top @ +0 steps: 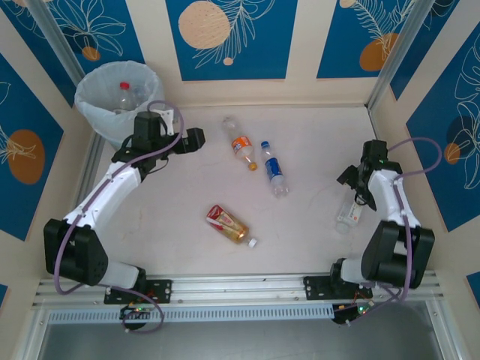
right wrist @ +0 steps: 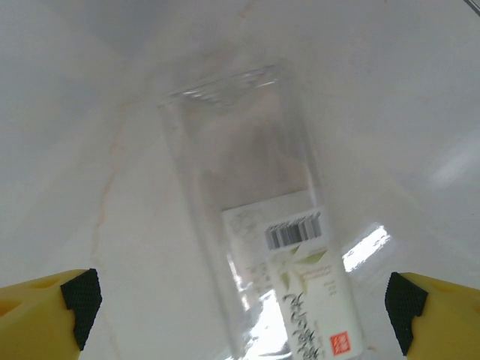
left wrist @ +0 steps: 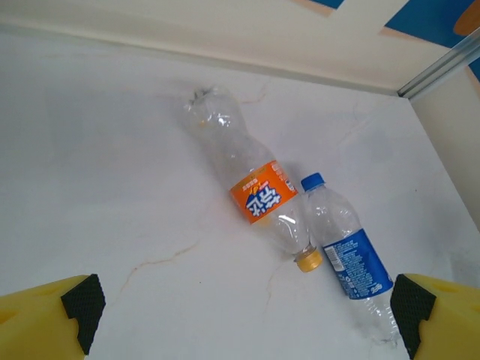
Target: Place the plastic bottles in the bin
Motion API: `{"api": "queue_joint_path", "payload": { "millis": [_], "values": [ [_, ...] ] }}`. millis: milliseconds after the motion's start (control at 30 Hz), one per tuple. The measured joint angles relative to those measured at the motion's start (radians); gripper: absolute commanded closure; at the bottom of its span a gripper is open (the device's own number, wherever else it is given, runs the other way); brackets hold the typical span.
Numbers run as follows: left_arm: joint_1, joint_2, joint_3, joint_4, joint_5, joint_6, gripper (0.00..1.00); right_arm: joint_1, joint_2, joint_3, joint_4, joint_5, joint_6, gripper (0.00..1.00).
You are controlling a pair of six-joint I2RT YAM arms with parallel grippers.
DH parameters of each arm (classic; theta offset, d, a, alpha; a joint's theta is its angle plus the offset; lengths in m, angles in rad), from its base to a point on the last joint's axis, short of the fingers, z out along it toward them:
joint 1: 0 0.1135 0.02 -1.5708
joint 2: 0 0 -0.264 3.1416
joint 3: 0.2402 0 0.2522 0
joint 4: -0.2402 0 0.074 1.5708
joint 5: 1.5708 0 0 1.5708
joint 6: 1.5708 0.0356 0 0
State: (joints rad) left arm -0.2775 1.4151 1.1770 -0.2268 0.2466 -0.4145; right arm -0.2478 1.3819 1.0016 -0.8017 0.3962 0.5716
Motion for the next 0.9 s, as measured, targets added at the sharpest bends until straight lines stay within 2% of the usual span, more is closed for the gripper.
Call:
{"api": "queue_joint_path", "payload": {
  "millis": [267,600,700,900],
  "values": [
    [-0.003,0.000,-0.075,0.009,-0.005,-0.005,0.01,-0.049,0.265,0.108,-0.006,-0.048,-0.133,0.00],
    [-0.004,-0.001,-0.075,0.006,-0.015,0.005,0.01,-0.069,0.443,0.201,-0.010,-0.098,-0.242,0.02],
    [-0.004,-0.001,-0.075,0.006,-0.015,0.005,0.01,-0.074,0.488,0.216,-0.012,-0.101,-0.273,0.12],
    [-0.005,-0.001,-0.075,0.005,-0.020,0.005,0.01,-0.080,0.515,0.242,-0.025,-0.141,-0.322,0.26]
  ]
}}
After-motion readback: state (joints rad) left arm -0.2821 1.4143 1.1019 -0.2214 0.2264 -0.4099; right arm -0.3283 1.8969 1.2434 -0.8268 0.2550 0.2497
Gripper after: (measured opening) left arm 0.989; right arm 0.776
